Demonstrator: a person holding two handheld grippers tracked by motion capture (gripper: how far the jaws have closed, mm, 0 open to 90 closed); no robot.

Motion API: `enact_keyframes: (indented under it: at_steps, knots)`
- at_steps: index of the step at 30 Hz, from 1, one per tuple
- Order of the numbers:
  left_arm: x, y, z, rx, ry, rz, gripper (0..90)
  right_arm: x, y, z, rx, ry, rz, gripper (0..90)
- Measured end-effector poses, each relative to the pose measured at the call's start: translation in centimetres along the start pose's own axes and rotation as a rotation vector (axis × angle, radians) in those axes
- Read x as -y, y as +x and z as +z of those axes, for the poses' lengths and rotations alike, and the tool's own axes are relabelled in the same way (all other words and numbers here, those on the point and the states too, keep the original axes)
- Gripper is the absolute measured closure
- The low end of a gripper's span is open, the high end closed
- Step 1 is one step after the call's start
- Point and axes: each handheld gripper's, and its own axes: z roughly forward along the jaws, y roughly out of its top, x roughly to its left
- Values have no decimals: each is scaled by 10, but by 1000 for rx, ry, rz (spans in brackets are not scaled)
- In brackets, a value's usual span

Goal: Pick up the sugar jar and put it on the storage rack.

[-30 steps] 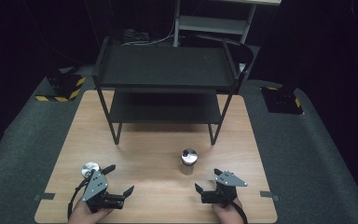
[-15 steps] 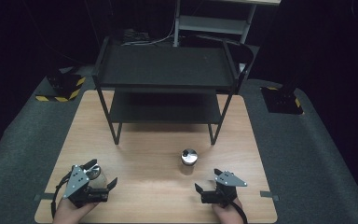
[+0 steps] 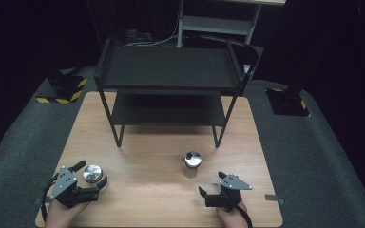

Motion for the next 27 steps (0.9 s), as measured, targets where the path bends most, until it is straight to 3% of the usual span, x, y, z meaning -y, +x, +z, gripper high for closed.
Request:
enact_keyframes:
  at_steps: [9, 10, 14, 21, 27]
  knots:
    - [10, 11, 4, 20, 19, -24, 13, 0, 0, 0, 1, 1, -1, 5]
    - [15, 18, 4, 45, 16, -28, 18, 0, 0, 0, 1, 0, -1, 5]
    - [21, 25, 4, 63, 23, -50, 42, 0, 0, 0, -1, 0, 1, 5]
    - [26, 26, 4, 79, -3, -50, 115, 0, -1, 0, -2, 1, 1, 5]
    - [27, 22, 4, 69, -9, -53, 217, 0, 0, 0, 0, -1, 2, 5]
